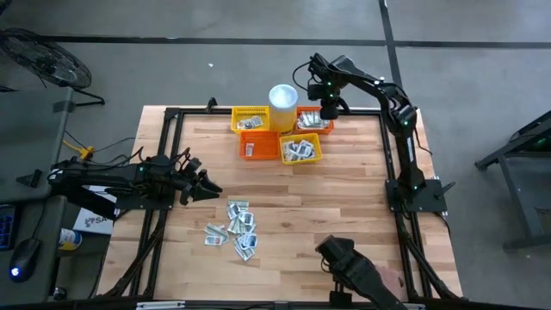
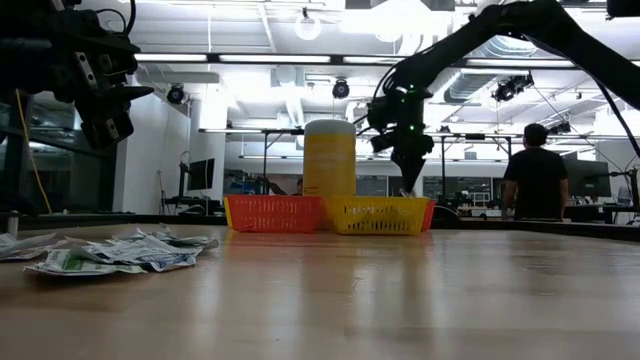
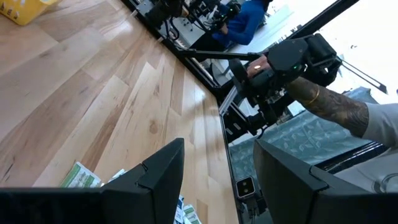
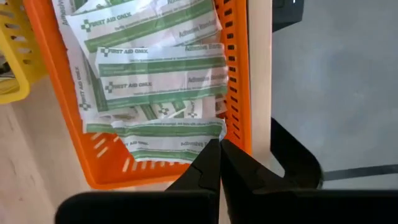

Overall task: Pick & Place First Aid Supplies
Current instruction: Put the green bandage pack into the top orange basket, then put the black towelette pack into the bottom yellow basket

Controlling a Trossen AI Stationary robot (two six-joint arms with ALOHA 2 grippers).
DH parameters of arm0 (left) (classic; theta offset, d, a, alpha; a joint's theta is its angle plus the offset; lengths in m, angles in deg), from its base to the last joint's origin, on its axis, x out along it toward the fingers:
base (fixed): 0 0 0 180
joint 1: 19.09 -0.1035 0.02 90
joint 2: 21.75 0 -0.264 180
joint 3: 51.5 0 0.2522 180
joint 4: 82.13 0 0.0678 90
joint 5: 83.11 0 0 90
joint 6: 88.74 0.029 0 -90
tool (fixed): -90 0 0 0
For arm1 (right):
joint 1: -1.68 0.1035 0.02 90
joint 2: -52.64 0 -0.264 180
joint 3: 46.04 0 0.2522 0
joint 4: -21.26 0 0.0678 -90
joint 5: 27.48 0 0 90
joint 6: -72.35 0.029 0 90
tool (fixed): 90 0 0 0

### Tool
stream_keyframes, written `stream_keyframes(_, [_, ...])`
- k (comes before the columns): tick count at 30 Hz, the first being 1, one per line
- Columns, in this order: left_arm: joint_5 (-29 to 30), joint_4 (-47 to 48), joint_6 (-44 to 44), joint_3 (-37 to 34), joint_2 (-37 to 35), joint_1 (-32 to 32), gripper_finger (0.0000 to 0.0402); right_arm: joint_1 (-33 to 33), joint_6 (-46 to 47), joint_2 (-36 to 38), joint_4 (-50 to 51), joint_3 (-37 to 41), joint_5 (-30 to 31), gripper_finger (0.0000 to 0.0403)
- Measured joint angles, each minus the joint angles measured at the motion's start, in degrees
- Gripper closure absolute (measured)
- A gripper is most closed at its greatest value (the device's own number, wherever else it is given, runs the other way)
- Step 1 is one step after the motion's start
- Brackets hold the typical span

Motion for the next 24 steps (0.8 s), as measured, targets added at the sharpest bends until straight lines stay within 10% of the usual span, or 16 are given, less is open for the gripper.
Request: stream_keyframes(24, [0.0,0.0,0.0,0.0,0.0,0.0,0.0211,0.4,10.9,0.3,1.8,0.0,2.4,0.0263])
